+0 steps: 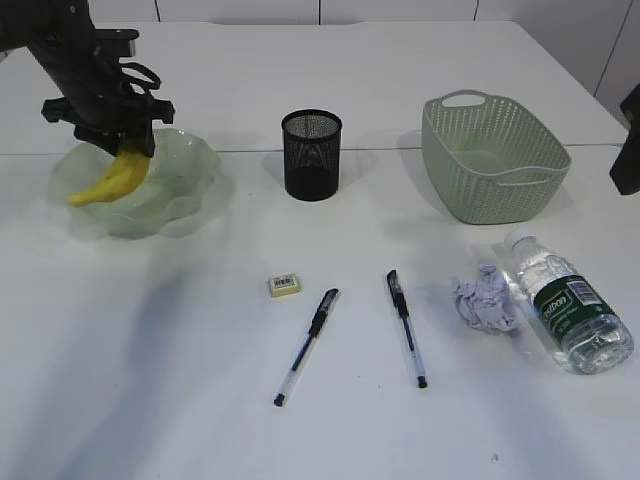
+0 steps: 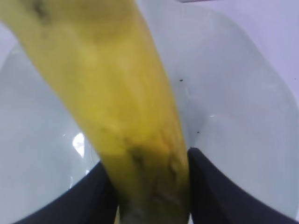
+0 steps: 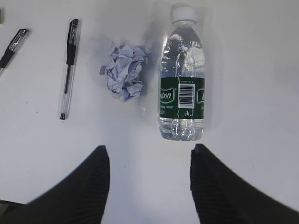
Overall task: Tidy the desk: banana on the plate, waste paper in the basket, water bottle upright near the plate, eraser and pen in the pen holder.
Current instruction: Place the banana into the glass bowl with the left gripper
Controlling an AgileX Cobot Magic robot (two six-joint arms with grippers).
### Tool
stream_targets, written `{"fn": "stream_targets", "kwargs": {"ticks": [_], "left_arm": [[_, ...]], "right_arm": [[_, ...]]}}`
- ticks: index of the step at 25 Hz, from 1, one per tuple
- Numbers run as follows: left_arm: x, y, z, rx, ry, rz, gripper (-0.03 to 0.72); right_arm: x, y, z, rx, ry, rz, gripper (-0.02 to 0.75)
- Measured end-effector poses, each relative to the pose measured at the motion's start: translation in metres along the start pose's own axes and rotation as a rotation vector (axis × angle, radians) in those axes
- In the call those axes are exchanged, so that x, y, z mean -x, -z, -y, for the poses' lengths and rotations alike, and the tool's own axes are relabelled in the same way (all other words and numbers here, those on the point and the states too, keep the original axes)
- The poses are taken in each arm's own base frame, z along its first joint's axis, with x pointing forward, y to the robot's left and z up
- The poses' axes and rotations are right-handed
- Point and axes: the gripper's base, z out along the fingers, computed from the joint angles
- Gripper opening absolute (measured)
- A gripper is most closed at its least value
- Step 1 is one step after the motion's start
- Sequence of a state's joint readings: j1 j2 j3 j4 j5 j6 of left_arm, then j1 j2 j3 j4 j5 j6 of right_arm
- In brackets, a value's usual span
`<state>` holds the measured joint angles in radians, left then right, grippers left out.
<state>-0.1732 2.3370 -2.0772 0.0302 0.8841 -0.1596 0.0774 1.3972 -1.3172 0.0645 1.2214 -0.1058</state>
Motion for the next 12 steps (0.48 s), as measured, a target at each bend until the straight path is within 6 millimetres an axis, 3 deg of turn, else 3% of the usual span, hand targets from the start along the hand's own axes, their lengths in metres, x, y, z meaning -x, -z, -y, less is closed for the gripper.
{"fn": "stream_targets", "kwargs": {"ticks": [5, 12], "left_arm": [[0.0, 0.0, 0.0, 0.0, 0.0, 0.0, 0.383], [-0.0011, 0.0009, -0.0002, 0.002, 0.0, -0.014, 0.395]], "right_arm": [[-0.0002, 0.0, 0.0, 0.0, 0.0, -0.002, 0.413], [-0.0009, 0.0, -0.0001, 0.001, 0.0, -0.009, 0.413]]}}
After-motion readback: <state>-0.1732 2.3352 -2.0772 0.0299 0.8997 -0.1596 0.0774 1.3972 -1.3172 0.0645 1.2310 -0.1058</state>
